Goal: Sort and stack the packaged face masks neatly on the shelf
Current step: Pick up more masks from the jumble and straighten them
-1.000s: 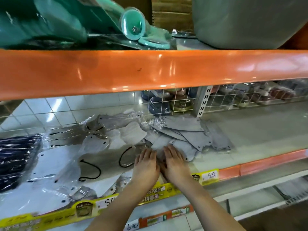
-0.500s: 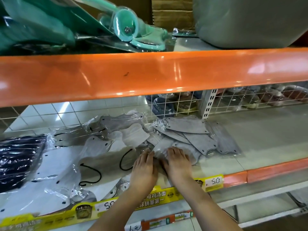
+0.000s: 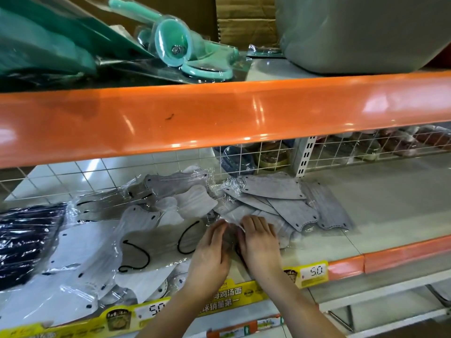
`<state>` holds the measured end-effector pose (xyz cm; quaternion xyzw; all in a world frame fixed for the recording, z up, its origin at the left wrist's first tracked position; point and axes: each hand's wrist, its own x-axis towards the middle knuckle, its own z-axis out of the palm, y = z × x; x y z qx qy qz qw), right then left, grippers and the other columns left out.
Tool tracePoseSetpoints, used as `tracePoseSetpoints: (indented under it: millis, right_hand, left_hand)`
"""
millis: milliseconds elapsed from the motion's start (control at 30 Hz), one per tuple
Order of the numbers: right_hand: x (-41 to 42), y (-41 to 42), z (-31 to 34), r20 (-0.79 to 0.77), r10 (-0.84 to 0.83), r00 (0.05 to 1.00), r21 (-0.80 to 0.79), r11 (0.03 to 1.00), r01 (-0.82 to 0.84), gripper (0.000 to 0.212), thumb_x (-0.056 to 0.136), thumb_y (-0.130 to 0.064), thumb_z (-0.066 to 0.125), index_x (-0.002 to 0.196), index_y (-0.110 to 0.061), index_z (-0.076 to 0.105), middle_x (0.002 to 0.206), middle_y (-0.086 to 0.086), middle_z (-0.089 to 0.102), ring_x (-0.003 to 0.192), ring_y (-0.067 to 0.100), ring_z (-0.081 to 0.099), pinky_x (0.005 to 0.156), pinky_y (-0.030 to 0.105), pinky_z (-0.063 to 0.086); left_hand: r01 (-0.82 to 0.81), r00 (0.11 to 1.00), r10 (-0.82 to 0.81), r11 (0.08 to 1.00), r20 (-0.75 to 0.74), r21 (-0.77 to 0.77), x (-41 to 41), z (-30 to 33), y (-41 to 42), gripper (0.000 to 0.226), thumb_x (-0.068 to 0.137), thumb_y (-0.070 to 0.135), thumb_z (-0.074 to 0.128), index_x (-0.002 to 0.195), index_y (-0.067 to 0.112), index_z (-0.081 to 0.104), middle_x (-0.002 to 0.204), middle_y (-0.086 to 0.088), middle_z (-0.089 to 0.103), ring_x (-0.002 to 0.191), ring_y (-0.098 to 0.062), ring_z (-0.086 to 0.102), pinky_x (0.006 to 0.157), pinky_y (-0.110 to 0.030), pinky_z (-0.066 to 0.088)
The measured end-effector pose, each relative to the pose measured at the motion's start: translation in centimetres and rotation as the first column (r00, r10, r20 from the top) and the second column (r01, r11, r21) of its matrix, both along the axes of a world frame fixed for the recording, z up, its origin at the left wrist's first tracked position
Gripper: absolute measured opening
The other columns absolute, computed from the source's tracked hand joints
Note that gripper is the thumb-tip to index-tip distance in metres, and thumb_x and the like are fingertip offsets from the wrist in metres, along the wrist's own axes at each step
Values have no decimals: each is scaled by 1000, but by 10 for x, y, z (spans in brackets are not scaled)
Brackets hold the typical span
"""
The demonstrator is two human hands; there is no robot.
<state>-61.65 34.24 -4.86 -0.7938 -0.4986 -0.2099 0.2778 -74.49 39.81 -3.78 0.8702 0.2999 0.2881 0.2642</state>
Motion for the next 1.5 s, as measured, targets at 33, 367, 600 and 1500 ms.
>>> tracePoseSetpoints:
  millis: [33,367,600,1500]
  right_hand:
    - [-1,-1,3,-38,21,999,19,1000,-20,21,91,-30,48,83,-14,60,80,1,62,73,22,60,64,34,45]
    - [3,-11,55,-217,276,936,370,911,-183,31,94,-38,45,95,-9,54,65,3,62,50,20,56,44,22,29]
    - [-5,-6,95,-643,528,555,528,830,-179,23,100,-27,44,90,-14,60,67,-15,60,62,0,55,59,15,41]
    - [-19,-1,48,-861,217,461,136,970,-203,18,90,-2,58,96,-19,63,84,-7,63,78,12,60,63,12,42]
  left_hand:
    - [-37,999,37,999,24,-8,0,2,0,51,83,14,45,134,9,48,138,-7,47,123,-22,48,102,-14,30]
    - [-27,980,94,935,173,-352,5,37,14,78,85,23,69,147,32,23,139,17,32,127,-5,35,97,-12,33]
    - [-4,959,122,908,255,-419,11,84,35,15,84,15,69,94,24,61,93,12,66,88,-8,62,72,-6,42]
    - [350,560,613,435,558,-830,-28,55,17,33,89,-9,41,109,10,60,95,-9,68,87,-25,65,68,-31,55]
